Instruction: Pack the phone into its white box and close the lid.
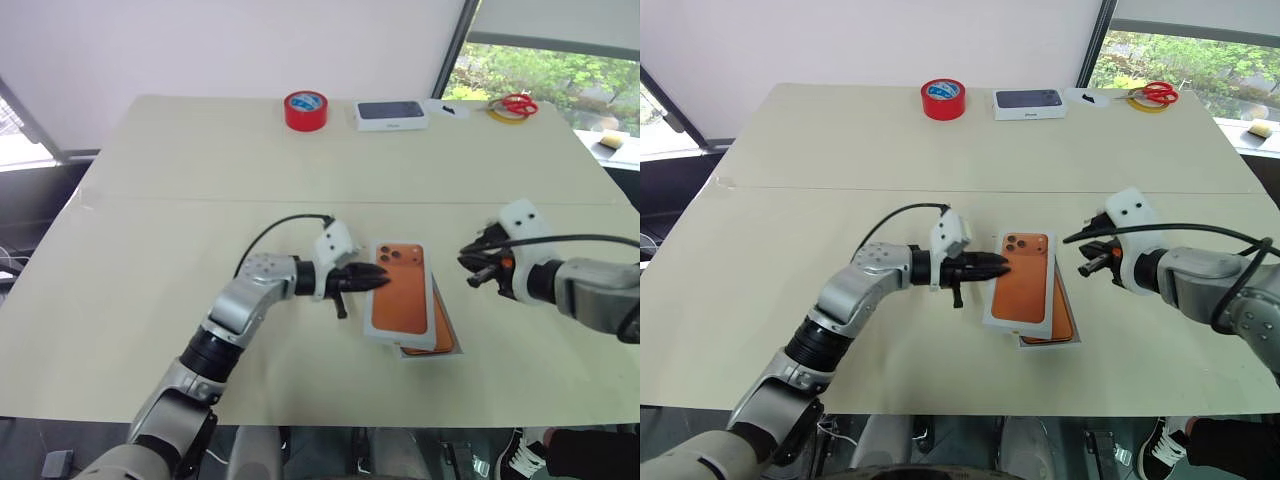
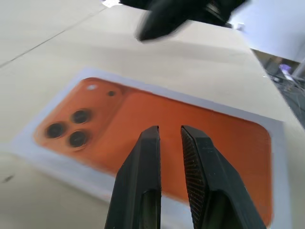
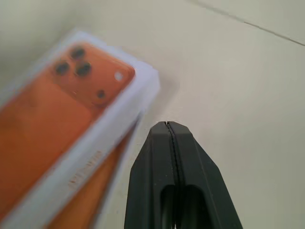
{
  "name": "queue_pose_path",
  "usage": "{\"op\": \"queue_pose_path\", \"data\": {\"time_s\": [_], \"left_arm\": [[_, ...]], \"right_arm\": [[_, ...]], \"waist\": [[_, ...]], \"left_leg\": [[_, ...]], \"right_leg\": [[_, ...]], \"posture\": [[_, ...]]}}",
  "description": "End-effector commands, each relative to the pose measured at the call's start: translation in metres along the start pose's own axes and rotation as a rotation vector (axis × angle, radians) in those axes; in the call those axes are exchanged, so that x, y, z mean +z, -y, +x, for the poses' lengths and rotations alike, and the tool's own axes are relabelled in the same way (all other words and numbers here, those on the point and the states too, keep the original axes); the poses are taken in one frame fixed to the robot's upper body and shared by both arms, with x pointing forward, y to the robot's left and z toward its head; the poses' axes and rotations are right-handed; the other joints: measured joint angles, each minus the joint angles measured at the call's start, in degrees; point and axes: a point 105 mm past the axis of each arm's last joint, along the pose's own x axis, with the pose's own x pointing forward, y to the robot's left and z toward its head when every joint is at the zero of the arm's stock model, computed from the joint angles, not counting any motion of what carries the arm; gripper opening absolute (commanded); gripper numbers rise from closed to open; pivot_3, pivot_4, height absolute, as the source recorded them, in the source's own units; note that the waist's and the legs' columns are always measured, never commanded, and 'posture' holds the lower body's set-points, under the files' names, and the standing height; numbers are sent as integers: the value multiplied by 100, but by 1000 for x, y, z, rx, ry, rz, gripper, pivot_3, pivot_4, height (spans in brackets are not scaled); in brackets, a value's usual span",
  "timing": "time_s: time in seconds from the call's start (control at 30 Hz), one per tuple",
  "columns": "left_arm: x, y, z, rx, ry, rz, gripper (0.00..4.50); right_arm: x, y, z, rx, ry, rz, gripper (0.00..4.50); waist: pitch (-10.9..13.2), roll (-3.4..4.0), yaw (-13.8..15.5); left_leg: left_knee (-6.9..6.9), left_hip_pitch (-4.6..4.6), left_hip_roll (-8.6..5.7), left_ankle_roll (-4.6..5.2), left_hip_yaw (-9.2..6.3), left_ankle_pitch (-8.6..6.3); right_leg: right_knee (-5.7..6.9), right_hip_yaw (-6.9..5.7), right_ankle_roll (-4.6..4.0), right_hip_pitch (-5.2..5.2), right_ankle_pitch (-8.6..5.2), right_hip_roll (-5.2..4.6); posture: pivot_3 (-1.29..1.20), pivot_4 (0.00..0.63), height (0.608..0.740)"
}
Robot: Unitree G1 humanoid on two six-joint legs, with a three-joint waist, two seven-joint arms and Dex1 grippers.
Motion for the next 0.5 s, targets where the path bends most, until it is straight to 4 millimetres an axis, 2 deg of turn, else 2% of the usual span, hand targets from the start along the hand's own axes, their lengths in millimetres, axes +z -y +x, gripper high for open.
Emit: {"op": "queue_pose_path", "data": {"time_s": [0.03, 0.17, 0.27, 0.4, 0.5], "left_arm": [[8, -18, -13, 77, -16, 3, 763], [-4, -25, -26, 87, -125, -46, 763], [-14, -14, -26, 38, -201, -10, 763], [-29, -7, -15, 18, -274, 41, 763], [-27, -2, -4, -3, -253, 40, 763]], "right_arm": [[5, -3, 0, -12, 22, -93, 27], [4, -10, 6, 1, 19, -136, 27], [3, -17, 9, 22, 22, -149, 27], [2, -26, 13, 46, 19, -174, 27], [1, -31, 14, 55, 18, -183, 27]], "waist": [[0, 0, -2], [0, 0, -8], [0, 0, 7], [0, -1, 14], [0, -1, 5]], "left_leg": [[0, 0, 0, 0, 0, 0], [-2, 1, 1, -1, 0, 0], [-1, 0, 0, -1, 0, 0], [0, -1, -3, -1, 0, 0], [0, -1, -2, -1, 0, 0]], "right_leg": [[0, 0, 0, 0, 0, 0], [0, 0, 0, -1, 0, 1], [0, 0, 0, 0, 0, 1], [-1, 0, 0, 2, 0, -2], [-1, -1, 0, 1, 0, -2]], "posture": [[0, 150, 730], [0, 150, 730], [0, 150, 730], [0, 150, 730], [0, 150, 730]]}}
